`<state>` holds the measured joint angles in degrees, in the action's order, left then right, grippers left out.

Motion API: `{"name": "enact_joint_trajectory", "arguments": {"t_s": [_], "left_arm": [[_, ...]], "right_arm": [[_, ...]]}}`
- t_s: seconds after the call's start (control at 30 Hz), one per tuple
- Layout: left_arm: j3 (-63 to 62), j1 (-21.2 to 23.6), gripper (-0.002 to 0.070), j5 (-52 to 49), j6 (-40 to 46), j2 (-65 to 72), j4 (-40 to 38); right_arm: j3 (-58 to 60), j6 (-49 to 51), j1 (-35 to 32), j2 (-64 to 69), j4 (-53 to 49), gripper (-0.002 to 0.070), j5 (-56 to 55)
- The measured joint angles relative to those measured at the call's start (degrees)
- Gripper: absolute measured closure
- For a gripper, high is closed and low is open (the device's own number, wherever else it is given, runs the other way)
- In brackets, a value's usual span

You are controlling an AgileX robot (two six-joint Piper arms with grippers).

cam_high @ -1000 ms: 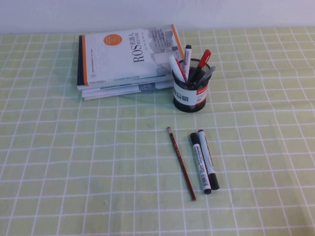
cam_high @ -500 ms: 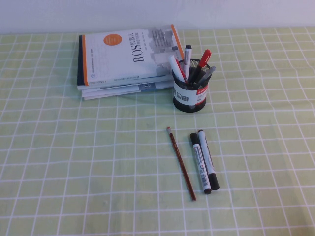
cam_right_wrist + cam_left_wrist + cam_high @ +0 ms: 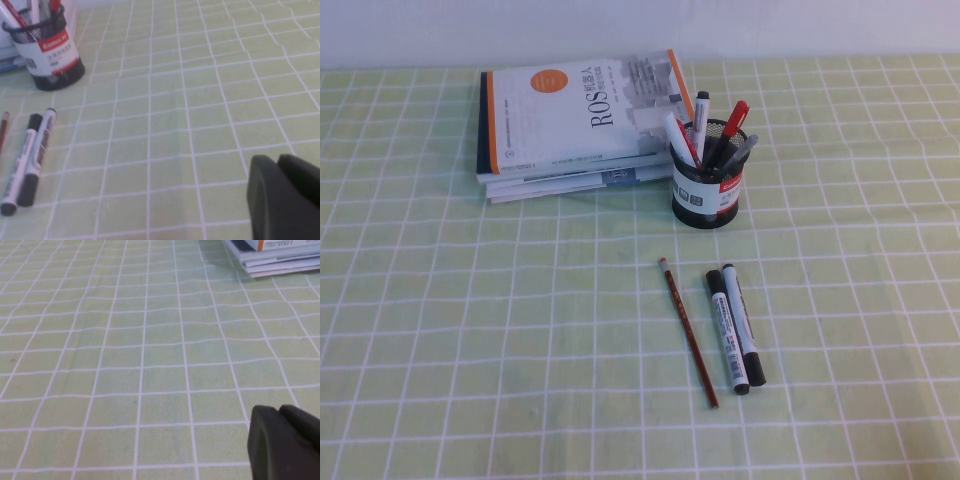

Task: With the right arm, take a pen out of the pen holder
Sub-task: 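Take a marker out of the pen holder and lay it on the table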

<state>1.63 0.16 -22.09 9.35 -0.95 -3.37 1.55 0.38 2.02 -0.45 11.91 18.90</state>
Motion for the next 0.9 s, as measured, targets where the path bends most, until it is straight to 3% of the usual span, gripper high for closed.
{"name": "enact_joint_trajectory", "arguments": {"t_s": [0.37, 0.9], "left_arm": [[0.0, 0.0, 0.068, 0.0, 0.0, 0.0, 0.0], [0.0, 0.0, 0.068, 0.0, 0.0, 0.0, 0.0]], "right_arm": [[0.0, 0.0, 0.0, 0.0, 20.7, 0.0689, -10.4], [-0.8, 0.0, 0.0, 0.0, 26.4, 0.0689, -8.1]]}}
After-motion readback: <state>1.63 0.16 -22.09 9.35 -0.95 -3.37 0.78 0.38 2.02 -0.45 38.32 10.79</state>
